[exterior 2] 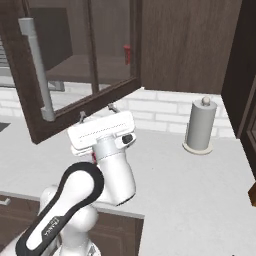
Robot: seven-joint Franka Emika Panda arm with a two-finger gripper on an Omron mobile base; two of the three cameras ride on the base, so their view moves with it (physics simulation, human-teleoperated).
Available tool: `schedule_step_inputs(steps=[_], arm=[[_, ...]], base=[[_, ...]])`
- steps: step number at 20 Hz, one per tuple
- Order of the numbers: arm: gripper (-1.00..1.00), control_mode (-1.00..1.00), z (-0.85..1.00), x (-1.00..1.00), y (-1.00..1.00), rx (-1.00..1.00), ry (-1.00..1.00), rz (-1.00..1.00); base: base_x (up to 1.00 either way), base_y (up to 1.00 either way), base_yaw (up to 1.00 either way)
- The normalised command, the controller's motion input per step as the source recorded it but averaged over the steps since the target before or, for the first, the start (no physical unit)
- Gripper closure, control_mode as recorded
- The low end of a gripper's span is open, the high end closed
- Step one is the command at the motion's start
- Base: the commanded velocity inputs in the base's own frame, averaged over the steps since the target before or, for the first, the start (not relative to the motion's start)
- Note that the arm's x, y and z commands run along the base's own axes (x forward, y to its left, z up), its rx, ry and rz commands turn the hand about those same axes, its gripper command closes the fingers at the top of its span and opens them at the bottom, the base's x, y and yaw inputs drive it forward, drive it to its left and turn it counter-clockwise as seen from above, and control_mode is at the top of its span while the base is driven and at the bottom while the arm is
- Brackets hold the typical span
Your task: Pick the cereal and place it on the digital scale for weighing, and close the cabinet.
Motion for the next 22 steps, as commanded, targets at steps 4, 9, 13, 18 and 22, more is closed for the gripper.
schedule_step_inputs(steps=[4, 9, 13, 18, 22], arm=[[-1.00, -1.00, 0.81, 0.48, 0.84, 0.08, 0.02, 0.00], [-1.00, -1.00, 0.53, 0.64, 0.65, 0.07, 0.01, 0.00], [-1.00, -1.00, 0.02, 0.85, 0.52, 0.01, 0.09, -0.02], [-1.00, -1.00, 0.26, 0.66, 0.32, -0.02, 0.26, -0.03], [-1.00, -1.00, 0.15, 0.71, 0.24, -0.04, 0.20, -0.03]], base=[[0.00, 0.00, 0.00], [0.00, 0.00, 0.00], [0.00, 0.00, 0.00], [0.00, 0.00, 0.00], [0.00, 0.00, 0.00]])
